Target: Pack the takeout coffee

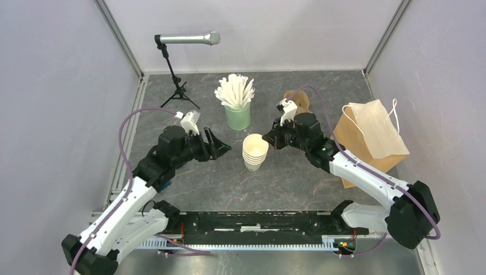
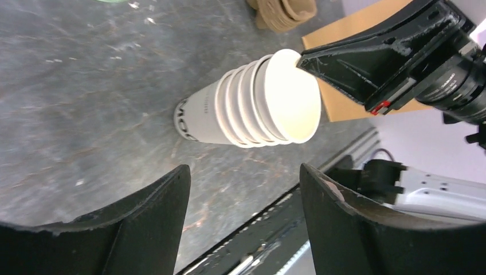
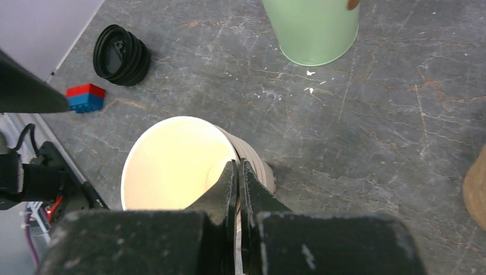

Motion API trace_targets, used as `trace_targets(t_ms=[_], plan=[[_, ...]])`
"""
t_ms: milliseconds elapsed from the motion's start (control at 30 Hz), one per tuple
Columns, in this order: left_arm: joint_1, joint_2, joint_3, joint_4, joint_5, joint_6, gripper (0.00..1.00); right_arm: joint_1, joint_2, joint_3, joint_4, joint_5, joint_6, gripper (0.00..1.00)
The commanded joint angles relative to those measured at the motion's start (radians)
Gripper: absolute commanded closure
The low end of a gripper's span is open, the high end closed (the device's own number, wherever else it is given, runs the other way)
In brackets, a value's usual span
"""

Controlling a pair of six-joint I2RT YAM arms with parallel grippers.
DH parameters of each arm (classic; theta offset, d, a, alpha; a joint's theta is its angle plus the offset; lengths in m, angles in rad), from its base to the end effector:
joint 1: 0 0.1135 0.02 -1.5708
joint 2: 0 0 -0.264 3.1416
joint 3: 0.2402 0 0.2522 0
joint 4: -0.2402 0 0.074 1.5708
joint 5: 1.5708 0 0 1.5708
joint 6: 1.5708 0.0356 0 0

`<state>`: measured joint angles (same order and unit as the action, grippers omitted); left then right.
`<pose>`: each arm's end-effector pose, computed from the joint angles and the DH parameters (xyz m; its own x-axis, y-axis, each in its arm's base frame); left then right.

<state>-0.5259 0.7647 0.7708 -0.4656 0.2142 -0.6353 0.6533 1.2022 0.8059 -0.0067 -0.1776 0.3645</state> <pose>0.1446 -0.0927 0.3095 -0.6976 -0.2655 -0.6655 0.2998 0.7354 -0.6077 0.2140 0.1717 0.2778 -0.5502 0.0207 -0.8348 -0.5685 0.7229 0.3927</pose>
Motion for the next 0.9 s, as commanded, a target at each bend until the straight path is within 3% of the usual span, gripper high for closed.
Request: trace_targets(t_ms=[0,333,767,800,867], plan=[[-0.004,0.079,-0.083,0.287,0.148,-0.256,0.26,-0.002,-0.056,-0.031,0.087,-0.057,0.046,1.0],[-0.005,0.241,-0.15,0.428,0.173,-0.329,0.39,-0.001,-0.068,-0.058,0.106,-0.062,0.059,1.0],[-0.005,0.313,-0.176,0.495,0.186,-0.33,0.4,-0.001,-0.055,-0.058,0.123,-0.066,0.062,1.0],[-0.005,0.317,-0.175,0.495,0.188,-0.328,0.39,-0.001,-0.048,-0.052,0.114,-0.068,0.044,0.98],[-0.005,0.319,-0.174,0.495,0.188,-0.324,0.39,-0.001,-0.032,-0.019,0.048,-0.051,-0.017,0.78]])
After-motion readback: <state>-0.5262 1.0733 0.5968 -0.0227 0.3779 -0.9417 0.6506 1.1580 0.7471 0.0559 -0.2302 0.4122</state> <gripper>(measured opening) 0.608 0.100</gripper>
